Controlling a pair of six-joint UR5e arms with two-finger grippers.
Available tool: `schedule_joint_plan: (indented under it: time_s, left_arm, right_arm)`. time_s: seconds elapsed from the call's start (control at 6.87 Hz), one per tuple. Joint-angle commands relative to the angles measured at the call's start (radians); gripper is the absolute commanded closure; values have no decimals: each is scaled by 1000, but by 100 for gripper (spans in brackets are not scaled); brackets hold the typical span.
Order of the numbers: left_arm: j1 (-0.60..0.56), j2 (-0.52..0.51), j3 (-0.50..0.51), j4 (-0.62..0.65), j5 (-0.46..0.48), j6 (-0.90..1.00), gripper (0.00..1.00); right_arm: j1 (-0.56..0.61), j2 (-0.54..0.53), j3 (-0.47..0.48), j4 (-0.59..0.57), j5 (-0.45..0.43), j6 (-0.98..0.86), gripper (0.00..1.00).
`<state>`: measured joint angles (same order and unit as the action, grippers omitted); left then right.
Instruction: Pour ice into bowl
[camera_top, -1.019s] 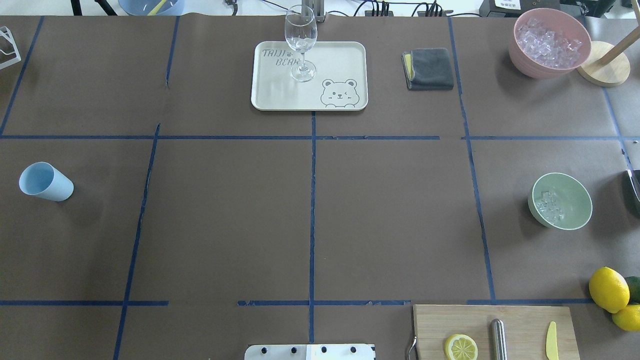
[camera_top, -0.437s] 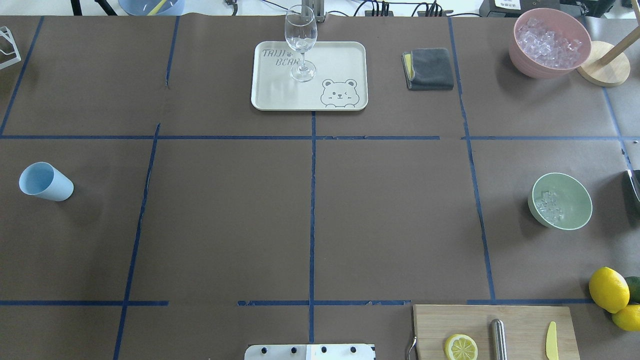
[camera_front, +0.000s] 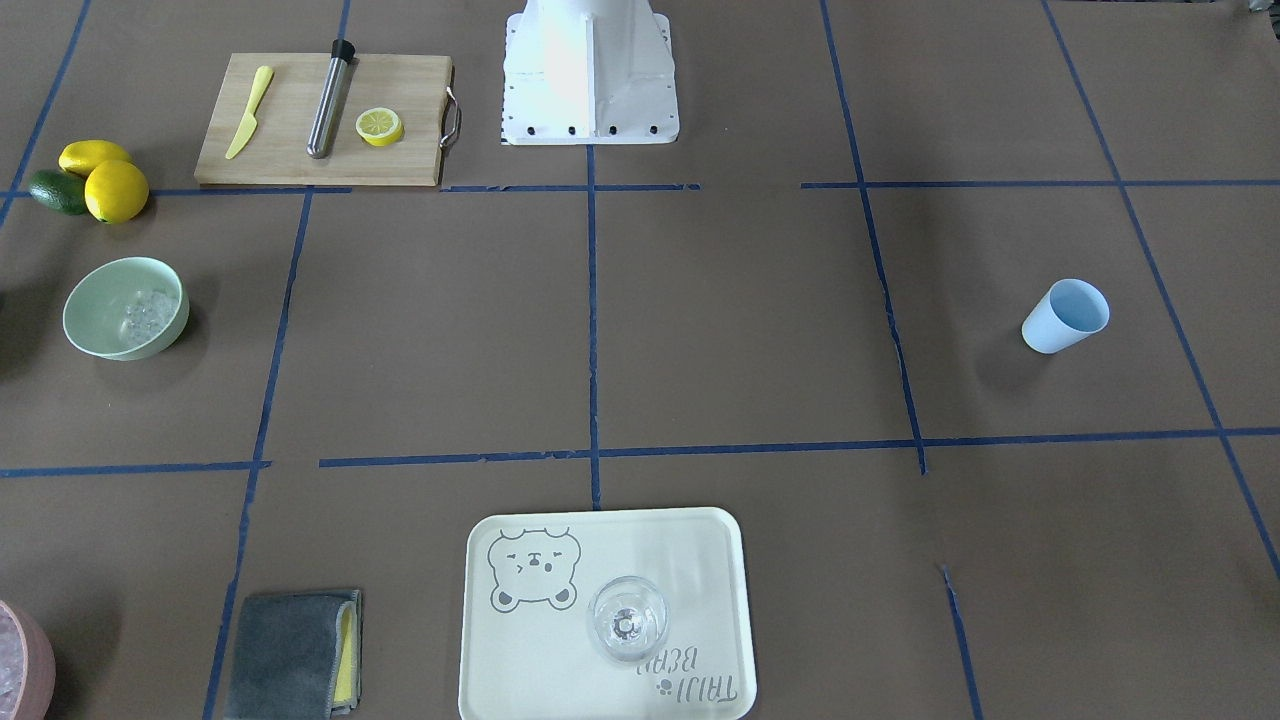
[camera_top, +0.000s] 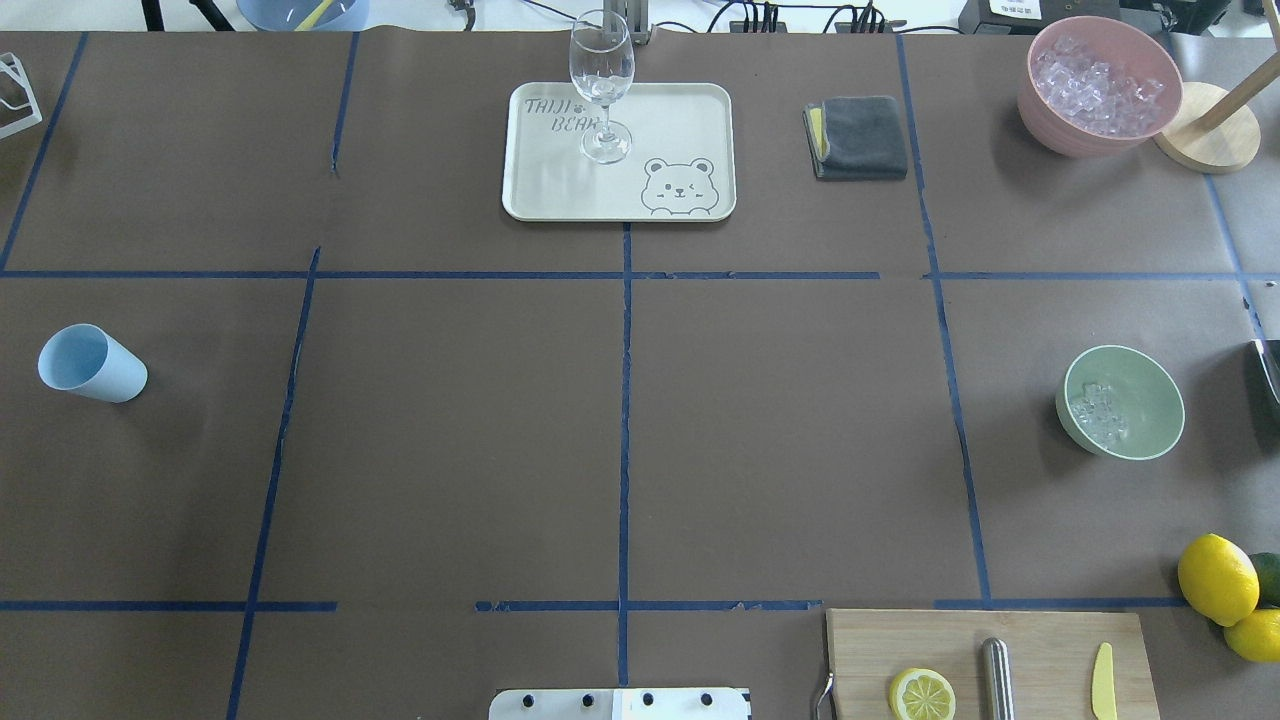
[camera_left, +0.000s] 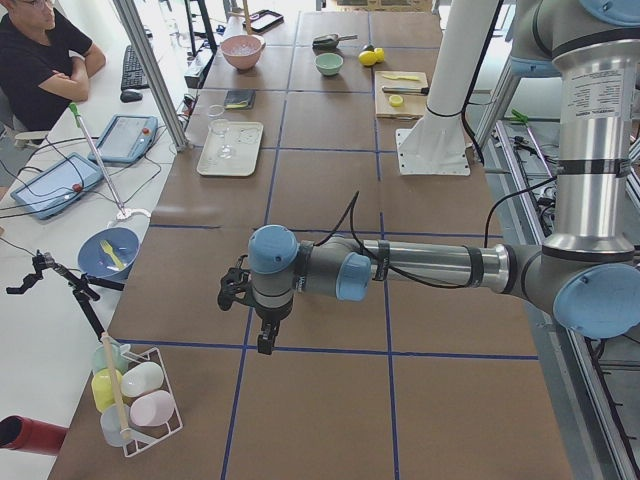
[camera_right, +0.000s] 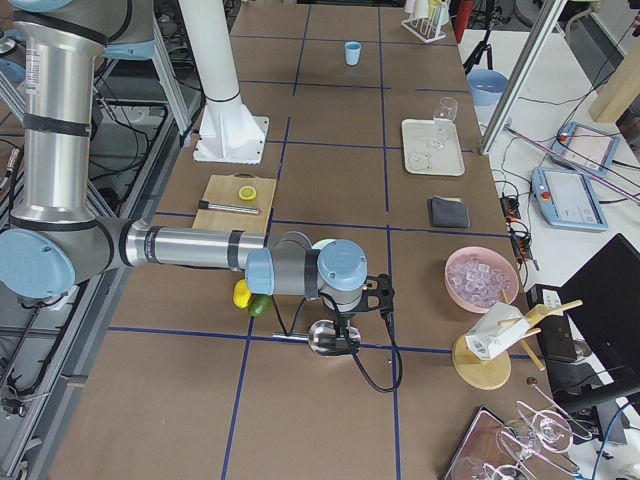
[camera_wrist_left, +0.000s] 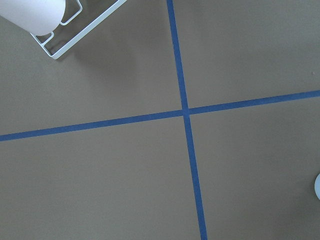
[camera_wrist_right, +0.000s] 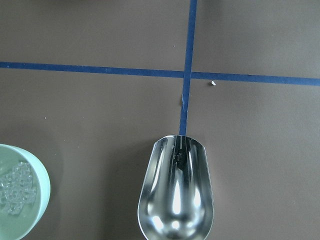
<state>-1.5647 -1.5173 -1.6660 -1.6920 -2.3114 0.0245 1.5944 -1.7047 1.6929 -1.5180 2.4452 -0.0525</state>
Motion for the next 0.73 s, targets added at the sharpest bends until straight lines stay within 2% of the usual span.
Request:
schedule_joint_plan:
  time_s: [0.0, 0.58]
  left_arm:
    - [0, -3, 3, 0, 1, 0, 0]
    - [0, -9, 5, -3, 3, 0, 0]
  right_arm:
    - [1, 0, 2, 2, 0, 3, 0]
    - [-1, 31, -5, 4, -6, -1, 0]
